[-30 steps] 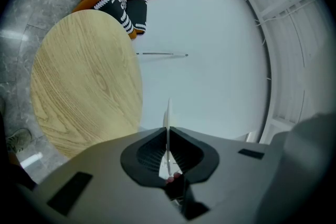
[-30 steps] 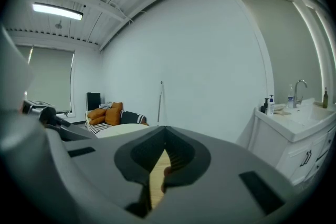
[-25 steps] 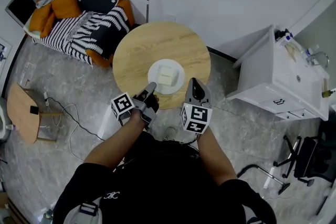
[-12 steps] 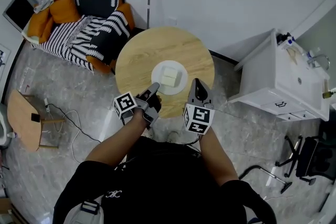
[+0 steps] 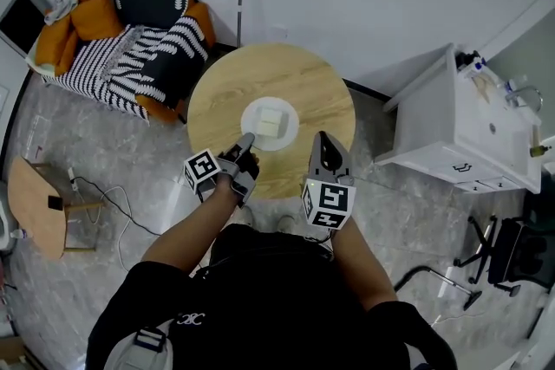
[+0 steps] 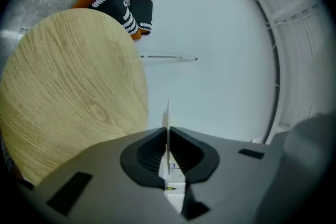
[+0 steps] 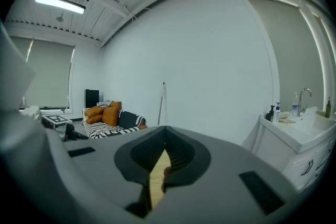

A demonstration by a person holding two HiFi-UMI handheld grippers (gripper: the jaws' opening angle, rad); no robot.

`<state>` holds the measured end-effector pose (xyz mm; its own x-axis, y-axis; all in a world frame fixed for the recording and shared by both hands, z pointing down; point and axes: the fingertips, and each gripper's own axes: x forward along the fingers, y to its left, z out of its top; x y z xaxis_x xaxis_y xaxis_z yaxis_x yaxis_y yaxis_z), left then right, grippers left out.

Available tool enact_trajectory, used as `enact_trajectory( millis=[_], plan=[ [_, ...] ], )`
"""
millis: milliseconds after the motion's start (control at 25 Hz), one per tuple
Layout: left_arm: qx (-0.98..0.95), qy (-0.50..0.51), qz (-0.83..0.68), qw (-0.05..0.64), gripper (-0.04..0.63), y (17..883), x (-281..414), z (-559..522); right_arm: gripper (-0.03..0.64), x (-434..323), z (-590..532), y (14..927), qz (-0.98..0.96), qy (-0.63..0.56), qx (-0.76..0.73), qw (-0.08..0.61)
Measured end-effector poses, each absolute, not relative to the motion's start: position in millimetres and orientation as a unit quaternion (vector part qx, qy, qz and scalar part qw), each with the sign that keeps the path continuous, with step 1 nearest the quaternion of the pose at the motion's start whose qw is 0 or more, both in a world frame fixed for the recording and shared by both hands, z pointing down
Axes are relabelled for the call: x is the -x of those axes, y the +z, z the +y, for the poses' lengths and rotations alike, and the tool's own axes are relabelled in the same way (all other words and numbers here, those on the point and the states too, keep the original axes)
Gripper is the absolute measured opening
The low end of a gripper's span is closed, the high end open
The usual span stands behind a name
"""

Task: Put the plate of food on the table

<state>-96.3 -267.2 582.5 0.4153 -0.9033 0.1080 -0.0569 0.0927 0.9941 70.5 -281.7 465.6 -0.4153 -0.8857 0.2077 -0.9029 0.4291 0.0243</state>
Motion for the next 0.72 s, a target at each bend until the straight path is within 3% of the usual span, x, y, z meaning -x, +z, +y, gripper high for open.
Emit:
enact_trajectory(
  millis=[720],
  plan=[
    [-0.578,-0.312,-0.396,0.642,0.020,642,108,-287,0.005,-59,-274,448,-0.826,0.040,-0.553,0.098]
  ],
)
